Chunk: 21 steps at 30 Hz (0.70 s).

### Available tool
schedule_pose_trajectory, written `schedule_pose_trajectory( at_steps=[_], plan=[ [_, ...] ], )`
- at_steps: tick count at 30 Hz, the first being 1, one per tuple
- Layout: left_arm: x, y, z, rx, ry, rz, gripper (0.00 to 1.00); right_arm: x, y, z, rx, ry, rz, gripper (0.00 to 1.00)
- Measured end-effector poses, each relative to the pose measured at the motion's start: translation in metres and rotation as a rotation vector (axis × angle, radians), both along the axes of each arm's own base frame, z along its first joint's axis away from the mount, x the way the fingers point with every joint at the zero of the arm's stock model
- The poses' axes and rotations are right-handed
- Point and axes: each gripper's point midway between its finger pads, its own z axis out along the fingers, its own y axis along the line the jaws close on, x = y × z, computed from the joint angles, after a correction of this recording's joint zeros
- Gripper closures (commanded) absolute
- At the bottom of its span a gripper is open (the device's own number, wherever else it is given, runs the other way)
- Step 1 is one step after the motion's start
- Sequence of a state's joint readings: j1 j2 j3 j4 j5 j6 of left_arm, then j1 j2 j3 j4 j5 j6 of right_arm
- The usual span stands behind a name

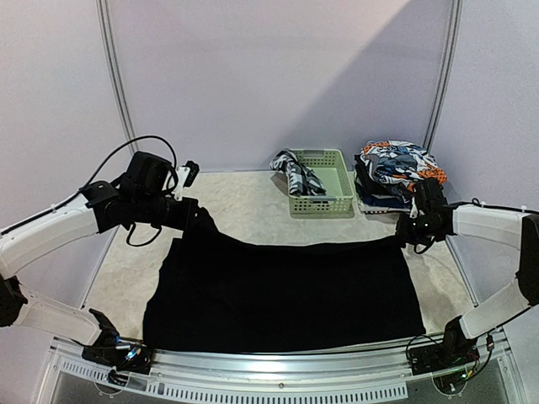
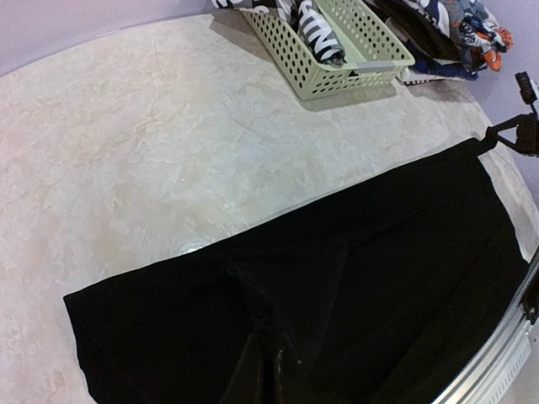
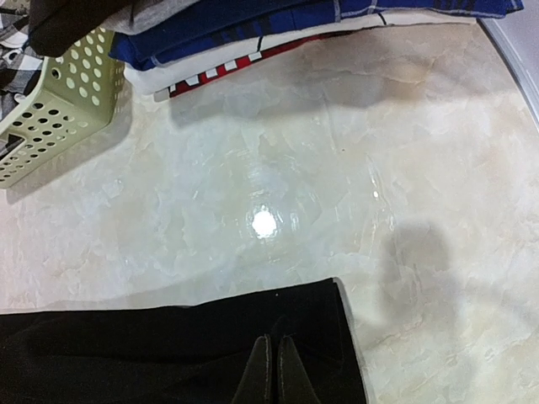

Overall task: Fold and stack the mixed laundry pile
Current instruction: Fold the 1/3-folded T-shirt at the center of the board.

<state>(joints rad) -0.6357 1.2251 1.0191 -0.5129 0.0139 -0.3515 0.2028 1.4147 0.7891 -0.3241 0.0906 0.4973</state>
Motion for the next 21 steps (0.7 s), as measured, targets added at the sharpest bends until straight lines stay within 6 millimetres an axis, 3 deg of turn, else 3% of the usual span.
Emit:
schedule_pose_trajectory(
  at_steps=[6,21],
  plan=[
    [-0.016,0.006,-0.006,-0.001,-0.001,0.006,1.00,-0.007,-0.001,0.001,0.010,-0.016,-0.009,1.00],
    [-0.046,0.011,-0.010,0.000,0.008,0.000,1.00,-0.029,-0.003,-0.018,0.034,0.023,-0.023,1.00]
  ],
)
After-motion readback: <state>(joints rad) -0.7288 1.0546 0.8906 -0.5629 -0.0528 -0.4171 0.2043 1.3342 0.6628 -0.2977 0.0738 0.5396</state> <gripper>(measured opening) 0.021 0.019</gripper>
